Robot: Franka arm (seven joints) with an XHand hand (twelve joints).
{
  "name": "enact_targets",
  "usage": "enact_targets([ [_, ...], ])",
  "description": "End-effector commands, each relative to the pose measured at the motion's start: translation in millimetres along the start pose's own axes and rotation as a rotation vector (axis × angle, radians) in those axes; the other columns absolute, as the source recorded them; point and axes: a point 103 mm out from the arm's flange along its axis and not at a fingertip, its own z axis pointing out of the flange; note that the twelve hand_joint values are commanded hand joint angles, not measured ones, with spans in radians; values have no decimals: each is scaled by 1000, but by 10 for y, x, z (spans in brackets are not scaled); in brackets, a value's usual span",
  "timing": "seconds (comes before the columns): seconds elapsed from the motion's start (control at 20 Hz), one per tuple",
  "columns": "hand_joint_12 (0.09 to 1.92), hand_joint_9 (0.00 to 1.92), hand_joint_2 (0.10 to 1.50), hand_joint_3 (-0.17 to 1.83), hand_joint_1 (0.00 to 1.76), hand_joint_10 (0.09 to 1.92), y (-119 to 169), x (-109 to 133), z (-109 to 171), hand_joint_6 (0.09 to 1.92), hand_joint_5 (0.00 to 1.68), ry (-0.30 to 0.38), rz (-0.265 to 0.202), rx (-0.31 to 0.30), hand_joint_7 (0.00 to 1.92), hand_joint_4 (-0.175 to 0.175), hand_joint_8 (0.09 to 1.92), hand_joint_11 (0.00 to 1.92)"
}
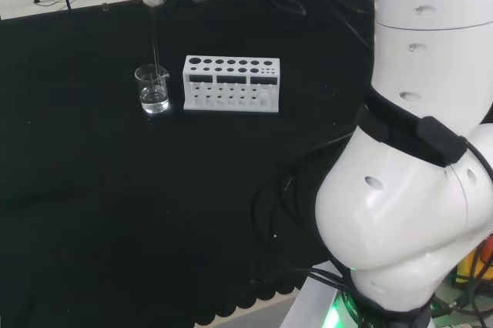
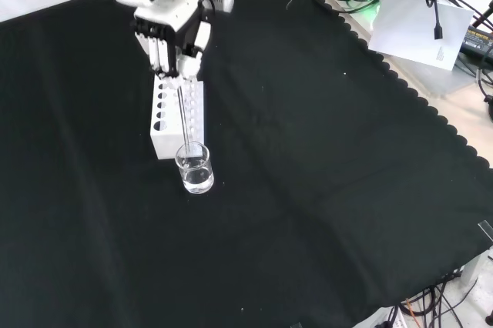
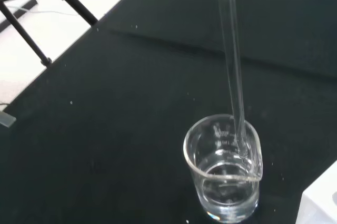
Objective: Put the glass rod back on the white test tube rack.
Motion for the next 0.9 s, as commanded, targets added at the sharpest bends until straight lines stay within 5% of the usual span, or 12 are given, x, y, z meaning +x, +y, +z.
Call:
enact_targets([
  [0.05,948,1547,1073,-37,1303,1041,-250,-83,-341,251,1238,6,36,-44,1089,-175,1160,1577],
  [0.9,949,1546,1073,-38,1304,1042,-508,-930,-245,247,1240,37,147,-41,1089,-175,1159,1577],
])
